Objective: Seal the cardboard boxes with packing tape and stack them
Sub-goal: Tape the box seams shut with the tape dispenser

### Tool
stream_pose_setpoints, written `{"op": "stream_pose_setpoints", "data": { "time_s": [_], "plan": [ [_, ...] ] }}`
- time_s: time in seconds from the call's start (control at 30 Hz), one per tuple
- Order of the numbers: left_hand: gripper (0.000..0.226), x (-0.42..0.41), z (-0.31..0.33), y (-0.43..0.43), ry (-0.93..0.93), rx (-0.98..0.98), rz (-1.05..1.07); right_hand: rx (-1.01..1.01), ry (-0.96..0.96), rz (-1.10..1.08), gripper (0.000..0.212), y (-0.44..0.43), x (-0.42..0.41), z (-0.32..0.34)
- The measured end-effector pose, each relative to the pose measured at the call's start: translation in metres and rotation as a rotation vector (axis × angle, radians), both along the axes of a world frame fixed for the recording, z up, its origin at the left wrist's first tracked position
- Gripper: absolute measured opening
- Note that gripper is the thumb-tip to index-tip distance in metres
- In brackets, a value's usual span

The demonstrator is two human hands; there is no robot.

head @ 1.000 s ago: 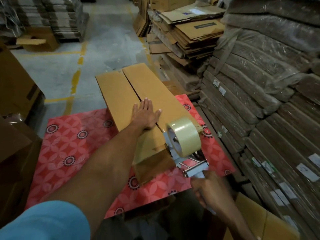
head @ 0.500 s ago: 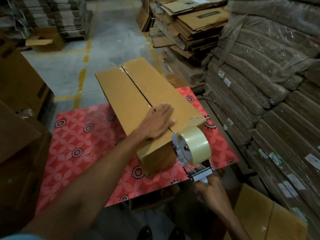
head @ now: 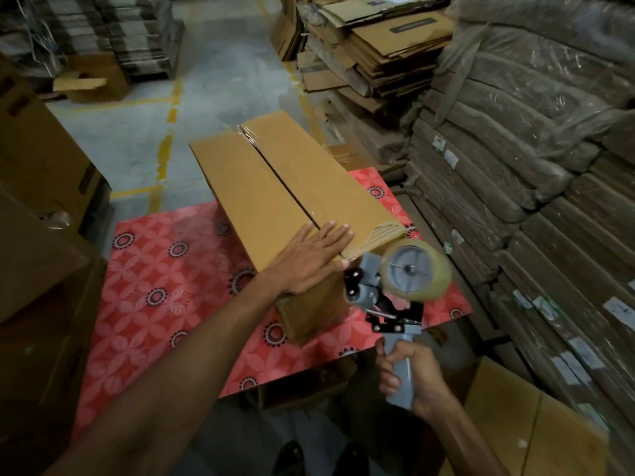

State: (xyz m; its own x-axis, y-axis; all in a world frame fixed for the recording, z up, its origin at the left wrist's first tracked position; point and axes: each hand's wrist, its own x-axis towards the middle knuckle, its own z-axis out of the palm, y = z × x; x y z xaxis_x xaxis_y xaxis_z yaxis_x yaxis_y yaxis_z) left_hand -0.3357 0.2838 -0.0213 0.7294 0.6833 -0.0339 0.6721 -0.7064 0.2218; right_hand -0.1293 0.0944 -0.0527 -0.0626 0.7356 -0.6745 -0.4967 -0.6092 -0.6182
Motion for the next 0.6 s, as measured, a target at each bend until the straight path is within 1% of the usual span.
{"op": "stream_pose_setpoints", "data": {
  "time_s": [0.03, 0.07, 0.1, 0.13, 0.17, 0.27, 0.3, 0.37, 0.4, 0.47, 0.6],
  "plan": [
    [0.063, 0.000, -0.001, 0.000, 0.000, 0.002, 0.005, -0.016, 0.071, -0.074, 0.011, -0.004, 0.001, -0.004],
    [0.061, 0.000, 0.000, 0.001, 0.013, 0.010, 0.020, -0.034, 0.101, -0.149, 0.010, -0.009, 0.004, -0.008],
    [0.062, 0.002, 0.001, 0.000, 0.036, 0.015, 0.043, -0.045, 0.093, -0.207, 0.009, -0.012, 0.007, -0.012],
    [0.064, 0.006, 0.002, -0.001, 0.059, 0.016, 0.071, -0.053, 0.043, -0.246, 0.007, -0.014, 0.012, -0.015],
    [0.066, 0.011, 0.004, -0.003, 0.073, 0.013, 0.101, -0.050, -0.044, -0.269, 0.008, -0.014, 0.018, -0.019],
    [0.075, 0.028, -0.001, -0.013, 0.079, 0.073, 0.196, -0.043, -0.438, -0.330, 0.024, 0.004, 0.045, -0.028],
    [0.077, 0.032, -0.004, -0.017, 0.086, 0.109, 0.232, -0.027, -0.585, -0.320, 0.027, 0.014, 0.056, -0.032],
    [0.076, 0.038, -0.010, -0.024, 0.094, 0.160, 0.292, -0.029, -0.883, -0.223, 0.028, 0.038, 0.076, -0.039],
    [0.076, 0.039, -0.012, -0.026, 0.091, 0.174, 0.308, -0.044, -0.984, -0.155, 0.028, 0.050, 0.084, -0.043],
    [0.077, 0.038, -0.013, -0.029, 0.090, 0.188, 0.318, -0.021, -1.100, -0.046, 0.029, 0.073, 0.096, -0.054],
    [0.077, 0.035, -0.012, -0.031, 0.123, 0.184, 0.337, -0.045, -1.255, 0.146, 0.046, 0.107, 0.106, -0.083]
  ]
}}
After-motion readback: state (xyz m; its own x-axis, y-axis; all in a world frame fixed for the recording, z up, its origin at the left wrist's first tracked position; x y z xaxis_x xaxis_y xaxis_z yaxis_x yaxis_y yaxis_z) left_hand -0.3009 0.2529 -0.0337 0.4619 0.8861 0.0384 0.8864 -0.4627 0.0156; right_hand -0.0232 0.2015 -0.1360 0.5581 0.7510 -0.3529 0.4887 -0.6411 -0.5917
